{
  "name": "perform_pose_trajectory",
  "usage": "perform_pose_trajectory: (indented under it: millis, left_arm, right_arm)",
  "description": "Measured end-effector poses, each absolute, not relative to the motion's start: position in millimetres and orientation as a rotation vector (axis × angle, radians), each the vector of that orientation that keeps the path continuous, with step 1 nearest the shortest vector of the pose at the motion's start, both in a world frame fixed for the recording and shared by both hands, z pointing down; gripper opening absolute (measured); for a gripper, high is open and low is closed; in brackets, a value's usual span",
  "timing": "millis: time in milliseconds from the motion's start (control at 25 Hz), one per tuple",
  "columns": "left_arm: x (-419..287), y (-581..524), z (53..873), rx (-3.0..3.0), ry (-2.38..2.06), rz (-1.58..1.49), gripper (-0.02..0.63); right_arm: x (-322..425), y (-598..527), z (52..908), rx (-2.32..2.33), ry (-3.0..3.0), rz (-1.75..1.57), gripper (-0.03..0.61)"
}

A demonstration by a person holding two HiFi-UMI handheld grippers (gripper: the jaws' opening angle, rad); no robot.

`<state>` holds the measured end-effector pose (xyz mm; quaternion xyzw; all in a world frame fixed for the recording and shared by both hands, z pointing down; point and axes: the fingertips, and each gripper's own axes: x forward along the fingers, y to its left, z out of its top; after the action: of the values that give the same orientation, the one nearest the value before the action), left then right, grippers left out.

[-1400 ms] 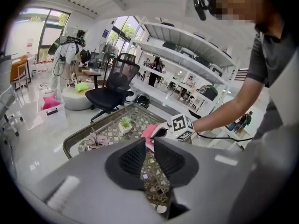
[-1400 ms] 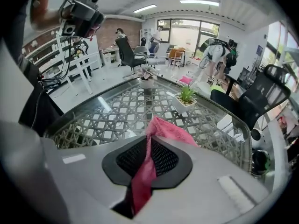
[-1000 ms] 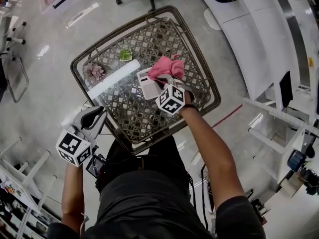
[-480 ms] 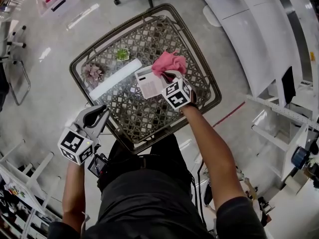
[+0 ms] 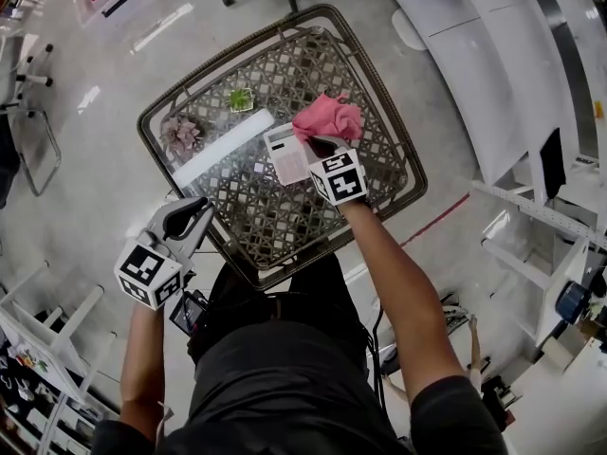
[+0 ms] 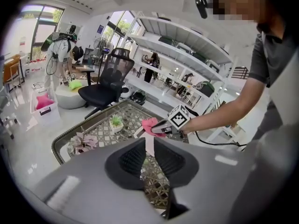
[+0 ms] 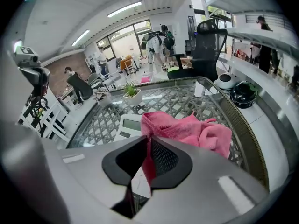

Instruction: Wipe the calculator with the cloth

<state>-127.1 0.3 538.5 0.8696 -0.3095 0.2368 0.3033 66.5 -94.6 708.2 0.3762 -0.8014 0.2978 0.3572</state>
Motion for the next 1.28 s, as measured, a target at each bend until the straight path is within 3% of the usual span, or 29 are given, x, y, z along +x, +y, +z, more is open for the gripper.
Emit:
perform_pose_trajectory:
  millis: [720,1280]
  left_arm:
    - [-112.5,50.1,574.1,2.312,-0.666,0.765,0.061]
    - [-124.4,52.2,590.9,2.263,-0.668,0.771,0.061]
  right_arm:
    - [-8.7,-42.7,724.0,0.847,-2.075,0.878,0.029]
    - [-13.2,-40.0,726.0,0.824,-2.088,0.869,0.029]
